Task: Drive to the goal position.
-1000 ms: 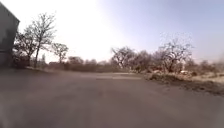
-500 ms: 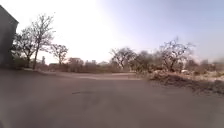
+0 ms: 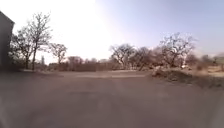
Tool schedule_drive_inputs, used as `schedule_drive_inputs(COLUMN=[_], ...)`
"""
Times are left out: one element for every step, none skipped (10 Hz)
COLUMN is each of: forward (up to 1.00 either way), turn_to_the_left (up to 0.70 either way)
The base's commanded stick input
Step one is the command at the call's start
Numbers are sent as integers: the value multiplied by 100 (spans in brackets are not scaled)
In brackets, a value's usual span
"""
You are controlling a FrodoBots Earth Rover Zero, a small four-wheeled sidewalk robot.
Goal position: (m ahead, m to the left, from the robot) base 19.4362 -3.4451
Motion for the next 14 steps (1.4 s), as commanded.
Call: schedule_drive_inputs(forward=[70,70,70,70,70,70,70,70,70,70,70,70,70,70], turn_to_the_left=[0,0,0,0,0,0,0,0,0,0,0,0,0,0])
